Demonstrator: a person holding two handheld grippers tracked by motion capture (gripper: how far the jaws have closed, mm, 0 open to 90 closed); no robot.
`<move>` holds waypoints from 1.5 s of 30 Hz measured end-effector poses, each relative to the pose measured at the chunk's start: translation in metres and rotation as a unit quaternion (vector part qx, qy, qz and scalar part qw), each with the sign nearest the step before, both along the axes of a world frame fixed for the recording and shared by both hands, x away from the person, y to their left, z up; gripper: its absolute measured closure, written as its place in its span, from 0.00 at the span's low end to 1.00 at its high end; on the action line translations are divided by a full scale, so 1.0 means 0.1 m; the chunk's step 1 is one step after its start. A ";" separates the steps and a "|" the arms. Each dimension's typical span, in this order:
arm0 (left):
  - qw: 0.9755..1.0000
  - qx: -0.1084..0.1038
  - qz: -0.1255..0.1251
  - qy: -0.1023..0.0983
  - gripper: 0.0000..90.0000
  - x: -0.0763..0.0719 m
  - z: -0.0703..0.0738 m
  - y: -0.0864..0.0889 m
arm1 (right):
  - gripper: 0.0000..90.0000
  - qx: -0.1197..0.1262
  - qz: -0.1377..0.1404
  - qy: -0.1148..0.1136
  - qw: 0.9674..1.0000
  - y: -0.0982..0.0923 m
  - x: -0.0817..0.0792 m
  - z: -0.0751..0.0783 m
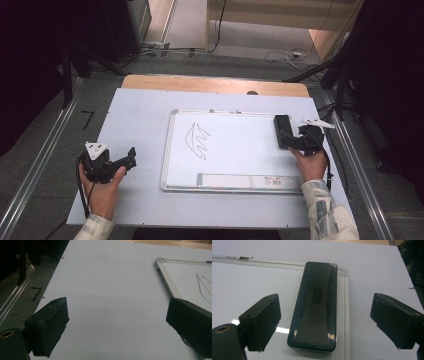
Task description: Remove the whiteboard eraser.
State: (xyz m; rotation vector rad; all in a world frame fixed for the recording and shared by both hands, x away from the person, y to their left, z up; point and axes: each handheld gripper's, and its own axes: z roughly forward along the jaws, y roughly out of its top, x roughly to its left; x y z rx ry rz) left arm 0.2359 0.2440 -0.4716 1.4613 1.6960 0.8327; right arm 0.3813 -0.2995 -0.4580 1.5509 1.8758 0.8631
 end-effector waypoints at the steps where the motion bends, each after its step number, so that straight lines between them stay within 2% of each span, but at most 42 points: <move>1: 1.000 0.000 0.000 0.000 0.05 0.00 0.00 0.00 | 0.09 -0.001 -0.001 0.002 1.000 0.00 0.03 -0.01; 11: 1.000 0.000 0.003 0.001 0.05 0.00 -0.01 0.01 | 0.10 -0.001 -0.008 0.003 1.000 0.00 0.15 -0.04; 28: 1.000 -0.003 0.003 0.005 0.05 0.01 -0.02 0.02 | 0.11 -0.011 -0.011 0.011 1.000 0.16 0.41 -0.13; 32: 1.000 -0.004 0.004 0.004 0.05 0.01 -0.02 0.02 | 0.16 -0.006 -0.013 0.012 1.000 0.18 0.47 -0.17; 45: 1.000 -0.007 0.005 0.009 0.05 0.04 -0.04 0.02 | 0.16 -0.013 -0.018 0.022 1.000 0.20 0.52 -0.27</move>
